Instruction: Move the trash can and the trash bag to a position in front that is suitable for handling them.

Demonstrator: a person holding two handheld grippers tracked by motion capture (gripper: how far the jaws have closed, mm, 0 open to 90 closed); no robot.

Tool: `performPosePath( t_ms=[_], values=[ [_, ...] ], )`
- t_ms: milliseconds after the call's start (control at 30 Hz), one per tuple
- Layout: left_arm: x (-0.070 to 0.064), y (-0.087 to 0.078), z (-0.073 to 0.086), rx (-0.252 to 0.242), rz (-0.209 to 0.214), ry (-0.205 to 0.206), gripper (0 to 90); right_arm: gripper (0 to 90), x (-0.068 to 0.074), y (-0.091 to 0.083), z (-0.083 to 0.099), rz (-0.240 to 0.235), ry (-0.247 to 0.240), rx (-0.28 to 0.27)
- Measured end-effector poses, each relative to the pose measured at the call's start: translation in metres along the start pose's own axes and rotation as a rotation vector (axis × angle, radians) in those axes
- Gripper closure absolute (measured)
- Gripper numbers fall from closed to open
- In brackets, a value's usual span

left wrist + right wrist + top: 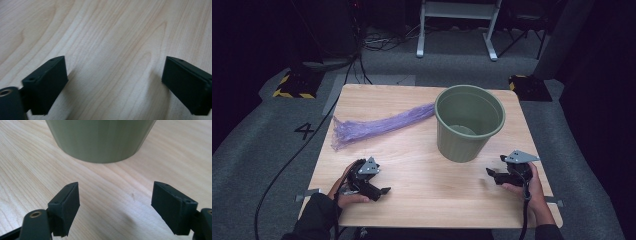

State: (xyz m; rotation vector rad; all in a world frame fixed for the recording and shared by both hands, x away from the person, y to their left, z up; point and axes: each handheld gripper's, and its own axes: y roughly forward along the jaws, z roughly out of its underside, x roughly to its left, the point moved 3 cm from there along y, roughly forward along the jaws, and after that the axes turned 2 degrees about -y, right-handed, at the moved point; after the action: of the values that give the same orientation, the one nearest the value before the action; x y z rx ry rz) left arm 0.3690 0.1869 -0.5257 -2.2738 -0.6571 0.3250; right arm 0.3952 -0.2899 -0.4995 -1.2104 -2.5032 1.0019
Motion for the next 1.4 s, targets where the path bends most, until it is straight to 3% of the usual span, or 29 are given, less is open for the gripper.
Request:
performPosePath(
  t_ms=[100,333,433,567,633,733,900,967,1033,1167,1400],
  values=[
    [0.008,-0.003,-0.001,-0.005,-0.022,-0.009,18.3,22.8,0.001,0.006,0.004,-0.023,0.018,0.013],
    [0.029,-0.010,0.002,-0.019,-0.117,-0.062,15.8,23.1,0.003,0.016,0.010,-0.037,0.014,0.042],
    [0.037,-0.014,0.004,-0.037,-0.199,-0.061,15.9,23.1,0.003,0.018,0.011,-0.044,0.019,0.039],
    [0.049,-0.018,0.005,-0.060,-0.207,-0.117,16.5,23.0,0.002,0.019,0.012,-0.050,0.030,0.035],
    [0.056,-0.023,0.005,-0.098,-0.217,-0.152,16.5,23.1,0.002,0.019,0.012,-0.050,0.033,0.034],
    [0.062,-0.027,0.004,-0.109,-0.278,-0.133,16.8,22.8,0.002,0.019,0.012,-0.053,0.038,0.031],
    [0.067,-0.025,-0.004,-0.116,-0.235,-0.154,16.9,23.0,0.001,0.020,0.013,-0.061,0.053,0.026],
    [0.068,-0.025,-0.009,-0.121,-0.267,-0.126,17.4,23.0,0.001,0.020,0.014,-0.063,0.058,0.024],
    [0.070,-0.024,-0.016,-0.127,-0.246,-0.131,17.5,22.9,0.001,0.020,0.014,-0.062,0.059,0.023],
    [0.077,-0.019,-0.030,-0.147,-0.250,-0.149,17.6,23.0,0.000,0.020,0.015,-0.068,0.059,0.019],
    [0.098,-0.017,-0.059,-0.136,-0.320,-0.134,17.2,23.2,0.000,0.019,0.015,-0.074,0.054,0.017]
  ],
)
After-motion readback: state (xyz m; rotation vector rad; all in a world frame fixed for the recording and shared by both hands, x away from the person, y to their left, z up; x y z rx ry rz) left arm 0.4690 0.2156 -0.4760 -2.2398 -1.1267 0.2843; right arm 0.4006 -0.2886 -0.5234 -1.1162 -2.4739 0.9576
